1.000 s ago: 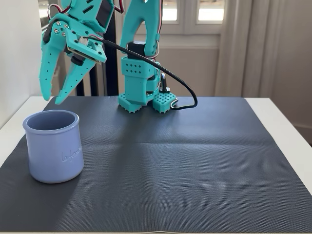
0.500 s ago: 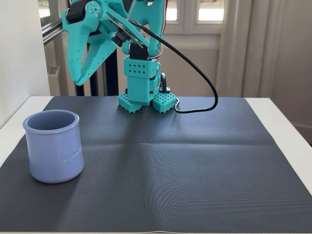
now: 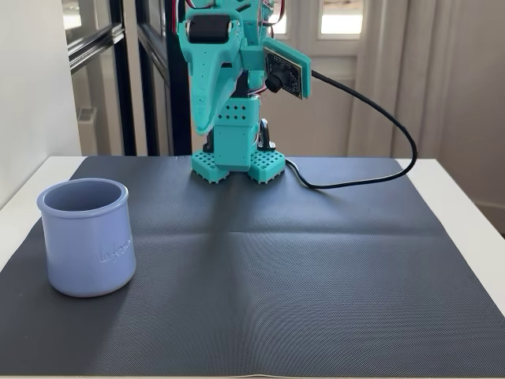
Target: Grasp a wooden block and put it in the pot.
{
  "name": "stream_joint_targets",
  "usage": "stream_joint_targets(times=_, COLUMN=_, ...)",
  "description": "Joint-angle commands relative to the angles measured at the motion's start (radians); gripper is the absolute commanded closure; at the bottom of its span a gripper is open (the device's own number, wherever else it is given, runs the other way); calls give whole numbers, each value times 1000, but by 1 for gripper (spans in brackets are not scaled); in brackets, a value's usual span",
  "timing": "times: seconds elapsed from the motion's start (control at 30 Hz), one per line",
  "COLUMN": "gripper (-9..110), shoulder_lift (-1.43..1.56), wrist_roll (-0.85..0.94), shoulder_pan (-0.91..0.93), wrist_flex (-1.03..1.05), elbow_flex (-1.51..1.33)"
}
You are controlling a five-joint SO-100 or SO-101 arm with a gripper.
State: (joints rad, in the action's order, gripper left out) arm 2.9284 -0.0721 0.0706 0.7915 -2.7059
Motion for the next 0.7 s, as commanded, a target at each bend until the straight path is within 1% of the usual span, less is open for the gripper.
stream_joint_targets(times=0.0, gripper=101, shoulder_lift=97, wrist_roll=3, shoulder_pan=-18, wrist_flex=0, elbow_flex=-84)
stream_joint_targets(times=0.23, gripper=101, shoulder_lift=262, wrist_roll=5, shoulder_pan=-54, wrist_flex=0, elbow_flex=-250)
stream_joint_targets(times=0.67, gripper=101, shoulder_lift=448, wrist_roll=6, shoulder_pan=-55, wrist_flex=9, elbow_flex=-439)
